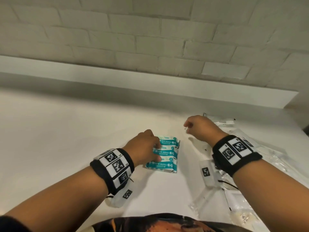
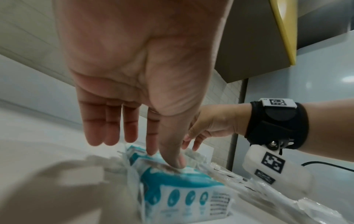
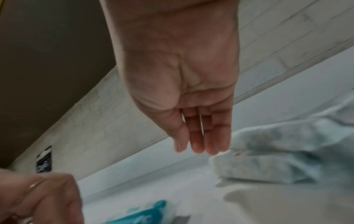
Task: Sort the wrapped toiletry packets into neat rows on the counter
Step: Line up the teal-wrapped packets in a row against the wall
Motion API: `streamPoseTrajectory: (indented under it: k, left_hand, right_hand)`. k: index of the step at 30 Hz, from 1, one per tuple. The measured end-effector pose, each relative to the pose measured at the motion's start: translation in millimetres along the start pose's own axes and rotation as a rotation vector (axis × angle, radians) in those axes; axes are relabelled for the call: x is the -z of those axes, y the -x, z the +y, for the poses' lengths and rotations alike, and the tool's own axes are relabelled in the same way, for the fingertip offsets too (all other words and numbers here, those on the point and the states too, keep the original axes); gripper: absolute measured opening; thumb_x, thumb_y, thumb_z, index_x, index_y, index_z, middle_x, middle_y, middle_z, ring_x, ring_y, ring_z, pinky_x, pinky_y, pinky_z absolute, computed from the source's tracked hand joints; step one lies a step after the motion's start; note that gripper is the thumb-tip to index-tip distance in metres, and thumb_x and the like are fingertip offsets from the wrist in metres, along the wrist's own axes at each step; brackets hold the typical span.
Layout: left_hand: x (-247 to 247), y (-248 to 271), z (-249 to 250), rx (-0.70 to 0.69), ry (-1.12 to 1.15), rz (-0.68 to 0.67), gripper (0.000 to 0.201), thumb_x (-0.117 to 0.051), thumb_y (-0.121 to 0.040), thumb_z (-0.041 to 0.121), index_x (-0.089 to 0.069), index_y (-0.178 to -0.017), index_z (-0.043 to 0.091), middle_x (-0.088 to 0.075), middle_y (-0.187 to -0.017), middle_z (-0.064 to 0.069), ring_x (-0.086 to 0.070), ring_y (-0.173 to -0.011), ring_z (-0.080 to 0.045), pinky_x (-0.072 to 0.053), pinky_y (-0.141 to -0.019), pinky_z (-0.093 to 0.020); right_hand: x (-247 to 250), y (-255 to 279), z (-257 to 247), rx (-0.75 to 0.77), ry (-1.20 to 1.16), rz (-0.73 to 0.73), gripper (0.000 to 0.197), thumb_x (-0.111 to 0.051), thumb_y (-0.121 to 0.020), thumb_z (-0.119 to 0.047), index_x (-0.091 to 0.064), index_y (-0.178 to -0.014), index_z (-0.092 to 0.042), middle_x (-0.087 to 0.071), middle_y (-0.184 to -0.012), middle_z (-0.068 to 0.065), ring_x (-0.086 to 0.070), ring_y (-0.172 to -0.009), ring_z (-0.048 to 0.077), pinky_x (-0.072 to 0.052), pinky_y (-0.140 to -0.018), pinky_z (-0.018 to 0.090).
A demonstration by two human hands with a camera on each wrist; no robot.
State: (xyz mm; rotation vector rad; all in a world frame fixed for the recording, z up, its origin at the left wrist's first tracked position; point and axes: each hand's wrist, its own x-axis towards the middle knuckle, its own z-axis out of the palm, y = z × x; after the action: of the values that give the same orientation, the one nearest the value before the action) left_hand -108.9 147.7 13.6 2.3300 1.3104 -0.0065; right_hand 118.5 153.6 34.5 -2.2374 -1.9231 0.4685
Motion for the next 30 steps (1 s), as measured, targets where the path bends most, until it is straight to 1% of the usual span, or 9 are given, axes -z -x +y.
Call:
streamPoseTrajectory:
  k: [4, 8, 11, 15, 17, 19, 23, 26, 30]
  left_hand:
    - [5, -11, 11, -0.057, -0.014, -0.011, 0.034, -0.051, -0.095, 0.034, -0.059, -0.127, 0.026, -0.05, -0.133, 0.006, -0.051, -0.119, -0.015, -0.042, -0.098, -0.03]
    - [-1, -18, 15, -0.063, -0.146, -0.057, 0.041, -0.057, -0.091, 0.038, -0.057, -0.131, 0.028, -0.052, -0.133, 0.004, -0.052, -0.119, -0.018, -0.044, -0.098, -0.033]
    - [-2, -23, 13, -0.045, -0.171, -0.054, 0.043, -0.062, -0.087, 0.04, -0.058, -0.129, 0.03, -0.053, -0.129, 0.006, -0.053, -0.117, -0.017, -0.045, -0.097, -0.034]
    - [-3, -26, 14, -0.044, -0.183, -0.042, 0.043, -0.064, -0.087, 0.039, -0.059, -0.129, 0.029, -0.054, -0.128, 0.006, -0.054, -0.116, -0.018, -0.045, -0.095, -0.033]
    - [-4, -28, 14, -0.037, -0.186, -0.042, 0.043, -0.065, -0.086, 0.038, -0.059, -0.128, 0.029, -0.054, -0.128, 0.005, -0.054, -0.116, -0.019, -0.045, -0.095, -0.033]
    - [-4, -29, 13, -0.023, -0.18, -0.049, 0.044, -0.065, -0.086, 0.038, -0.059, -0.129, 0.029, -0.054, -0.129, 0.006, -0.055, -0.116, -0.019, -0.046, -0.095, -0.033]
    - [-5, -29, 12, -0.034, -0.188, -0.062, 0.045, -0.062, -0.088, 0.038, -0.056, -0.132, 0.029, -0.051, -0.132, 0.006, -0.053, -0.118, -0.018, -0.044, -0.097, -0.033]
    - [-4, -29, 12, -0.037, -0.191, -0.067, 0.046, -0.062, -0.089, 0.039, -0.056, -0.132, 0.028, -0.052, -0.131, 0.005, -0.053, -0.117, -0.019, -0.045, -0.095, -0.032]
    - [-2, -28, 14, -0.035, -0.199, -0.059, 0.046, -0.063, -0.087, 0.04, -0.057, -0.131, 0.03, -0.052, -0.131, 0.006, -0.054, -0.115, -0.018, -0.044, -0.091, -0.031]
  right_hand:
    - [1, 2, 27, -0.098, 0.17, 0.042, 0.033, -0.066, -0.083, -0.027, -0.062, -0.115, -0.018, -0.056, -0.117, 0.005, -0.055, -0.104, 0.023, -0.042, -0.079, 0.028]
    - [-12, 5, 33, -0.134, 0.292, -0.004, 0.057, -0.074, -0.072, -0.039, -0.051, -0.122, -0.02, -0.055, -0.117, 0.005, -0.053, -0.11, 0.025, -0.047, -0.087, 0.035]
    - [-7, 4, 28, -0.128, 0.234, -0.06, 0.046, -0.073, -0.076, -0.031, -0.052, -0.115, -0.021, -0.06, -0.11, 0.002, -0.058, -0.099, 0.021, -0.05, -0.082, 0.034]
    - [0, -2, 16, -0.111, -0.133, -0.295, 0.019, -0.06, -0.089, -0.024, -0.064, -0.107, -0.016, -0.067, -0.095, 0.001, -0.065, -0.083, 0.018, -0.055, -0.079, 0.036]
    - [4, -10, 15, -0.152, -0.144, -0.277, 0.021, -0.05, -0.096, -0.016, -0.067, -0.106, -0.008, -0.071, -0.091, 0.007, -0.069, -0.075, 0.022, -0.058, -0.073, 0.035]
    - [8, -16, 15, -0.17, -0.055, -0.219, 0.025, -0.047, -0.096, -0.015, -0.068, -0.107, -0.007, -0.072, -0.1, 0.011, -0.068, -0.077, 0.023, -0.056, -0.067, 0.03]
    - [1, -20, 17, -0.152, -0.044, -0.223, 0.029, -0.067, -0.086, -0.03, -0.062, -0.11, -0.014, -0.066, -0.108, 0.002, -0.064, -0.09, 0.018, -0.056, -0.08, 0.031]
    - [-4, -23, 7, -0.081, 0.071, -0.269, 0.044, -0.076, -0.075, -0.019, -0.061, -0.115, -0.019, -0.065, -0.115, 0.0, -0.061, -0.097, 0.016, -0.054, -0.089, 0.034]
    - [-8, -33, -18, 0.024, 0.132, -0.226, 0.058, -0.074, -0.079, -0.017, -0.055, -0.134, -0.019, -0.058, -0.131, 0.0, -0.056, -0.116, 0.018, -0.046, -0.101, 0.033]
